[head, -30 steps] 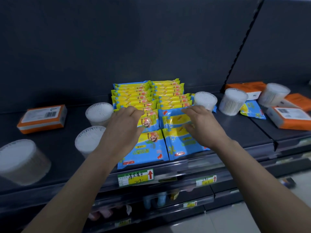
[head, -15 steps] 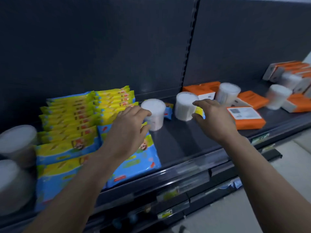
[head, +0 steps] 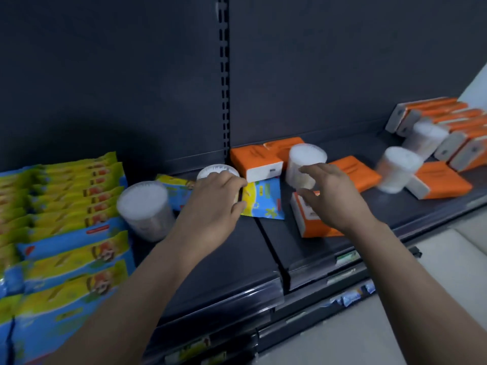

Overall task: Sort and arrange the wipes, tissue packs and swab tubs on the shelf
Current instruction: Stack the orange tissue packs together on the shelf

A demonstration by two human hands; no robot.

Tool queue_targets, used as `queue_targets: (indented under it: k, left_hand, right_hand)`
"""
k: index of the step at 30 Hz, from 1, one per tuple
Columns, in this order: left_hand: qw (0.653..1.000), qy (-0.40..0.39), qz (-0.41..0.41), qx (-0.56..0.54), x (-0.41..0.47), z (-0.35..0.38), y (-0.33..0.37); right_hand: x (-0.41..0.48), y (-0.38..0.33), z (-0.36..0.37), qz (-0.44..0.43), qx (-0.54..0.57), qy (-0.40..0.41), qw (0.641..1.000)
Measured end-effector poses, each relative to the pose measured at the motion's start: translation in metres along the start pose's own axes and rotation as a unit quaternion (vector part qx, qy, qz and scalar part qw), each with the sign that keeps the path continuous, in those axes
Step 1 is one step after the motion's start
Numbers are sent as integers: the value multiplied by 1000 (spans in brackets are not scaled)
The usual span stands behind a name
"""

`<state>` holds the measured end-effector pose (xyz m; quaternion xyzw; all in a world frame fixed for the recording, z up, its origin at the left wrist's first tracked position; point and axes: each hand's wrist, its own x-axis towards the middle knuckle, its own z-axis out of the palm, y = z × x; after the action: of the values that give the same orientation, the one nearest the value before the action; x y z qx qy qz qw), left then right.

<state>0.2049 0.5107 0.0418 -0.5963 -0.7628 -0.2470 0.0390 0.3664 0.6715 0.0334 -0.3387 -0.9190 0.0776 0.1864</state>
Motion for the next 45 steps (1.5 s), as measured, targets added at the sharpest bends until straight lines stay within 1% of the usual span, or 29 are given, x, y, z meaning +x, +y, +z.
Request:
queue_targets:
  k: [3, 9, 14, 17, 19, 21, 23, 28, 31, 34, 37, 41, 45]
  left_hand:
    - [999, -14, 40, -6, 18, 19, 11]
    - [992, -60, 108, -28, 41, 51, 40]
    - [992, -67, 107, -25, 50, 60, 49]
    - [995, -52, 88, -21, 55, 62, 55]
    - [996, -46, 66, -24, 58, 63, 61]
    - [998, -46, 38, -16, 61, 66, 70]
    - [999, -36, 12, -6, 64, 71, 82]
    - [999, 18, -28, 4, 67, 82, 122]
    - [998, 47, -50, 3, 66, 85, 142]
    - [996, 64, -70, 6, 67, 88, 155]
    - [997, 17, -75, 8, 80, 97, 167]
    - [998, -50, -46, -2, 110, 116, 176]
    - [989, -129, -40, 56, 144, 145, 168]
  right_hand:
    - [-11, 22, -3, 33, -3, -40, 999]
    - [-33, 53, -14, 108, 24, -160, 981]
    - [-28, 65, -15, 124, 44, -262, 956]
    - [-19, 72, -15, 104, 33, -319, 942]
    - [-13, 77, -16, 63, -2, -310, 948]
    - [-8, 85, -18, 26, -3, -277, 961]
    - [-4, 97, -24, 5, 40, -263, 964]
    - [3, 134, -39, -66, 133, -240, 959]
    - [3, 154, -46, -78, 191, -228, 951]
    - [7, 169, -60, -79, 205, -204, 954]
    - [10, 184, -73, -79, 221, -180, 955]
    - [3, 204, -93, -62, 244, -162, 954]
    - [-10, 224, -118, -28, 283, -156, 946]
